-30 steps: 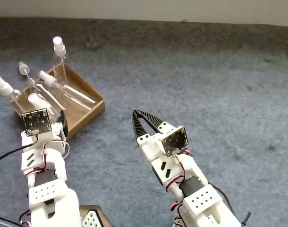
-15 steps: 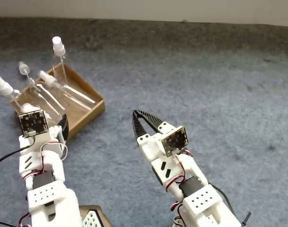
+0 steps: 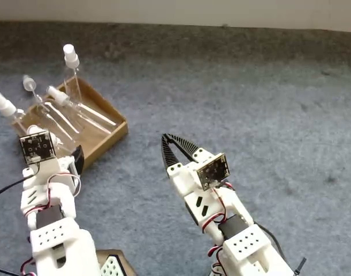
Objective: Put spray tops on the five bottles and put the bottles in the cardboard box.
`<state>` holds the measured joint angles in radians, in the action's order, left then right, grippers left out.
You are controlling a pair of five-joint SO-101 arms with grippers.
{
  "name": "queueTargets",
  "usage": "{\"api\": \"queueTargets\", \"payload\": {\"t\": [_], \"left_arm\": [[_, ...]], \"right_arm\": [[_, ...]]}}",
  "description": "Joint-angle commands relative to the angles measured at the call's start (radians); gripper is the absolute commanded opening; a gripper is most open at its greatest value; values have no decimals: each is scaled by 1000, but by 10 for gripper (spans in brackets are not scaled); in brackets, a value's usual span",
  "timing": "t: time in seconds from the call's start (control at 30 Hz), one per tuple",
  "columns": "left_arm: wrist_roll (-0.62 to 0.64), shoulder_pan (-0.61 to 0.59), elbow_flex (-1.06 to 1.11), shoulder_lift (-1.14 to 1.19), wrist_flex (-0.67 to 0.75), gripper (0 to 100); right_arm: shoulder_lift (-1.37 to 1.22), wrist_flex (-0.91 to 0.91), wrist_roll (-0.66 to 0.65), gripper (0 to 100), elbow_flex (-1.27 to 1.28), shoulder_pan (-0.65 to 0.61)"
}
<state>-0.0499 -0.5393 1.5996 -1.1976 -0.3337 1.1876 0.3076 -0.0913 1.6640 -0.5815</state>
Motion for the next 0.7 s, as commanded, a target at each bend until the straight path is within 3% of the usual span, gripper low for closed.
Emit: {"api": "queueTargets", "payload": {"t": [0.0, 0.2, 0.67], "left_arm": [[-2, -1, -128, -16, -94, 300], [-2, -2, -206, -16, -198, 300], [0, -1, -628, -18, -733, 295]], "right_arm": [[1, 16, -8, 5, 114, 19], [1, 16, -8, 5, 114, 19], [1, 16, -6, 5, 114, 27]]}}
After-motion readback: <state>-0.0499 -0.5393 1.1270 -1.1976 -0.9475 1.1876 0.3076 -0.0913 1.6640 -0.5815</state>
